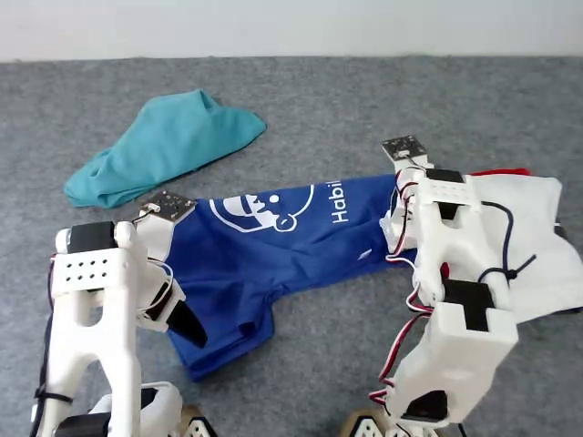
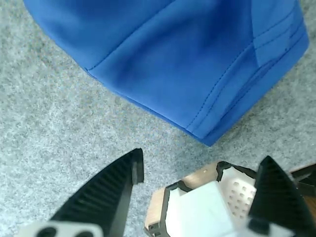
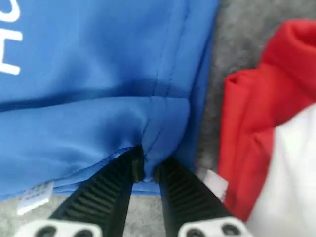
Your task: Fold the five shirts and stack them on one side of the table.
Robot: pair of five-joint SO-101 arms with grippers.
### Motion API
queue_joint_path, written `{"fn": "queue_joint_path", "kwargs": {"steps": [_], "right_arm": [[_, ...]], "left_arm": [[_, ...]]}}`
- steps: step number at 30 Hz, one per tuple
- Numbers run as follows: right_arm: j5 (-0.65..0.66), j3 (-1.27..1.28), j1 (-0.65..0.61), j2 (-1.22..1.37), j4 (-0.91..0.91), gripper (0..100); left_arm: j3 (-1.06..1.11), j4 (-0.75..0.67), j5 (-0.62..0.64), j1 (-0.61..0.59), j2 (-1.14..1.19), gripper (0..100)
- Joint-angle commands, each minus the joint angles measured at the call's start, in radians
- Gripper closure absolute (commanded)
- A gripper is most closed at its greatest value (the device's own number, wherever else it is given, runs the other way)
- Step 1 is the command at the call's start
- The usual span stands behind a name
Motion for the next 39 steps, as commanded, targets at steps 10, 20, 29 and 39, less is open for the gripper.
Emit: {"fn": "queue_joint_path", "kwargs": {"steps": [10,20,29,39], "right_arm": [[0.008,-0.183,-0.007,-0.168,0.289,78.5],[0.003,-0.126,-0.008,-0.323,0.335,78.6],[0.003,-0.121,-0.008,-0.326,0.334,78.6],[0.003,-0.12,-0.007,-0.332,0.341,78.6]], "left_arm": [[0.024,-0.061,-0.236,0.0,-0.026,65],[0.363,-0.416,-0.238,0.003,-0.026,65],[0.403,-0.416,-0.233,0.253,-0.034,66],[0.407,-0.422,-0.236,0.443,-0.026,84]]}}
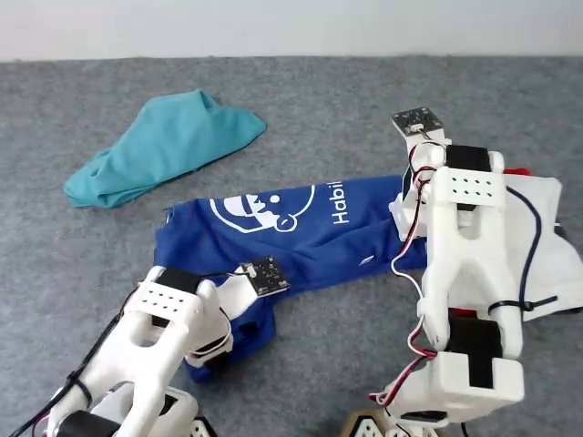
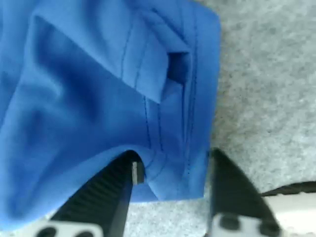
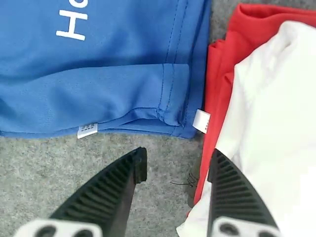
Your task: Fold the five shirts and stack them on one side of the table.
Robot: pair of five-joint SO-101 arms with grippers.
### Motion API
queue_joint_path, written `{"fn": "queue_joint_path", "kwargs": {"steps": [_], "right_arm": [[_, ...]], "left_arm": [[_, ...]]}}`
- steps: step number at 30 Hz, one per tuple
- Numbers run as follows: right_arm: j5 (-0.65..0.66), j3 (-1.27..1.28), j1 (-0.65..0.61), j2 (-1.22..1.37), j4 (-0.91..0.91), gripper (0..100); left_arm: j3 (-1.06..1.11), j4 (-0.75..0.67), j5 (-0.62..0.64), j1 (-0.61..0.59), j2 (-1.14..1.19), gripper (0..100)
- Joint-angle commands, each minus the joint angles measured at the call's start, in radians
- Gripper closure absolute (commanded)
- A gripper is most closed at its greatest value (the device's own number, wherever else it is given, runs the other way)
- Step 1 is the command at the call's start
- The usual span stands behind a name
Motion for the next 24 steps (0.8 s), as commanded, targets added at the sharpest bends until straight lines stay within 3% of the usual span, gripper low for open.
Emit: {"fn": "queue_joint_path", "kwargs": {"steps": [1,7,15,24], "right_arm": [[0.002,-0.003,-0.004,-0.054,0.01,78.6],[0.006,-0.003,0.004,-0.056,0.01,78.6],[0.002,-0.003,0.004,-0.056,0.012,78.6],[0.002,-0.003,0.002,-0.056,0.012,78.6]], "left_arm": [[0.001,0.012,-0.012,0.015,-0.014,85],[-0.031,0.071,-0.012,0.014,-0.023,85],[-0.232,0.382,-0.091,0.012,-0.023,85],[-0.248,0.344,-0.092,-0.123,-0.021,84]]}}
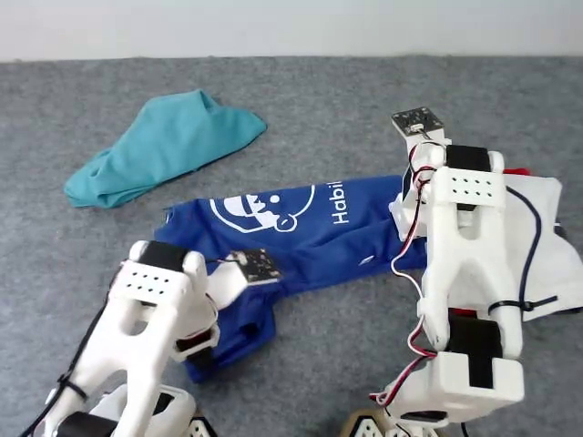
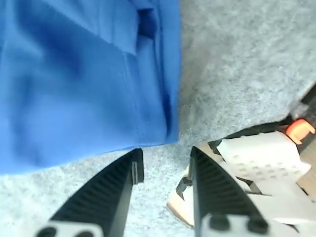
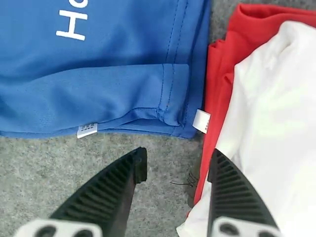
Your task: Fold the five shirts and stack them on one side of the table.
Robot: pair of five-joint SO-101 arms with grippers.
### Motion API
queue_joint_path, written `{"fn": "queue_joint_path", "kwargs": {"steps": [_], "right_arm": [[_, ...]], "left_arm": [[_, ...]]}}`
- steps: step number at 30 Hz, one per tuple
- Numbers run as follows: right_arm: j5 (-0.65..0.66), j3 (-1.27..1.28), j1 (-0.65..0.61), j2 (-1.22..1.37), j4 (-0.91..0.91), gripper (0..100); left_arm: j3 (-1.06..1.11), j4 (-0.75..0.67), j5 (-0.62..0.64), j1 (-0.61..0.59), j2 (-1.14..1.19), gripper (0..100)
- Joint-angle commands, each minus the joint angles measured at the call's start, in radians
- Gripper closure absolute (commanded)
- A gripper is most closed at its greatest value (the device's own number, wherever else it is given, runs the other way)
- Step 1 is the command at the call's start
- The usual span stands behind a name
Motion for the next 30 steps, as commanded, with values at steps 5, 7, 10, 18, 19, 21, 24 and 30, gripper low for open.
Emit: {"fn": "queue_joint_path", "kwargs": {"steps": [5,7,10,18,19,21,24,30], "right_arm": [[0.002,-0.003,-0.002,-0.054,0.01,78.6],[0.002,-0.003,-0.002,-0.054,0.01,78.6],[0.002,-0.003,-0.004,-0.051,0.01,78.6],[0.002,-0.003,-0.004,-0.051,0.01,78.6],[0.002,-0.003,-0.004,-0.051,0.01,78.6],[0.002,-0.003,-0.004,-0.051,0.01,78.6],[0.002,-0.003,-0.004,-0.054,0.012,78.6],[0.002,-0.003,-0.002,-0.05,0.012,78.6]], "left_arm": [[-0.033,-0.044,0.029,-0.037,-0.015,84],[-0.015,-0.078,0.031,-0.037,-0.014,84],[-0.004,-0.095,0.014,-0.035,-0.014,82],[0.082,-0.166,-0.021,-0.037,-0.014,79],[0.105,-0.198,-0.021,-0.037,-0.014,79],[0.163,-0.285,-0.021,-0.038,-0.014,79],[0.251,-0.399,-0.021,-0.037,-0.014,80],[0.314,-0.437,-0.021,-0.037,-0.02,84]]}}
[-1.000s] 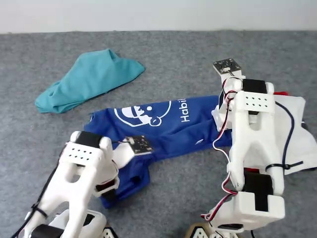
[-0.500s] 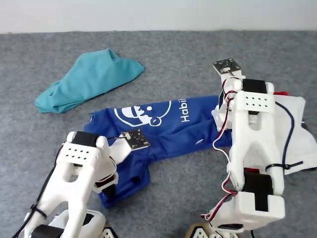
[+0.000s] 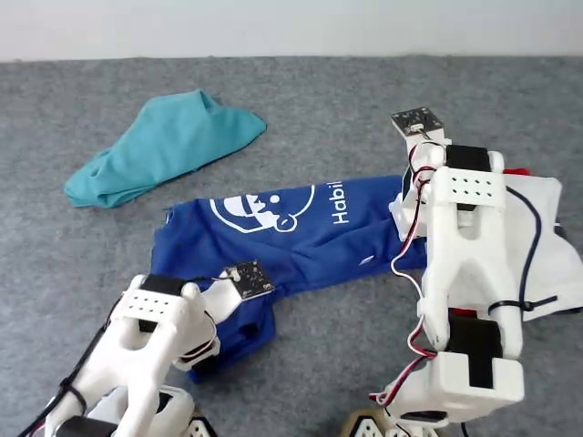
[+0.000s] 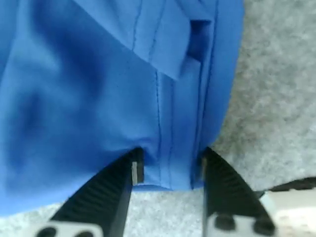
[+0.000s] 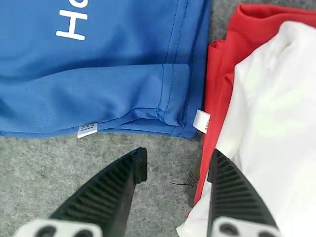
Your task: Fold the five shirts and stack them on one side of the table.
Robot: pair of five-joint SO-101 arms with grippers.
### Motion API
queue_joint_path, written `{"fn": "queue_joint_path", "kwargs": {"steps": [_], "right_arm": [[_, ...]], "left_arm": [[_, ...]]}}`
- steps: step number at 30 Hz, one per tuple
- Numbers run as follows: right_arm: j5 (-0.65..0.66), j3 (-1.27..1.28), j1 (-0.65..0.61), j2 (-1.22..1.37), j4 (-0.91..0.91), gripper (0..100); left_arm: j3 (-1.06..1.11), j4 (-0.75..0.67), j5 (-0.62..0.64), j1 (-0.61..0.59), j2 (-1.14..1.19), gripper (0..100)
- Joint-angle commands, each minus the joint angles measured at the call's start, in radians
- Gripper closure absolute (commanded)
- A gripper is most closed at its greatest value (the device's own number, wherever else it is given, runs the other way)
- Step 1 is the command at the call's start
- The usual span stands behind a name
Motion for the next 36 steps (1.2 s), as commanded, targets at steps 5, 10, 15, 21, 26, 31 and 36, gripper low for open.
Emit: {"fn": "queue_joint_path", "kwargs": {"steps": [5,10,15,21,26,31,36], "right_arm": [[0.002,-0.003,0.001,-0.05,0.012,78.6],[0.002,-0.003,0.001,-0.048,0.012,78.6],[0.0,-0.003,-0.004,-0.048,0.012,78.6],[0.0,-0.003,0.001,-0.048,0.012,78.6],[0.0,-0.003,-0.004,-0.048,0.012,78.6],[0.0,-0.003,0.002,-0.048,0.012,78.6],[0.0,-0.002,0.002,-0.048,0.012,78.6]], "left_arm": [[0.013,-0.017,-0.043,-0.006,-0.008,84],[-0.14,0.227,-0.109,-0.005,-0.008,84],[-0.137,0.232,-0.109,-0.005,-0.003,84],[-0.117,0.209,-0.114,-0.005,-0.003,84],[-0.093,0.166,-0.114,0.003,-0.003,84],[-0.044,0.087,-0.106,0.112,-0.003,81],[-0.018,0.034,-0.009,0.187,-0.003,81]]}}
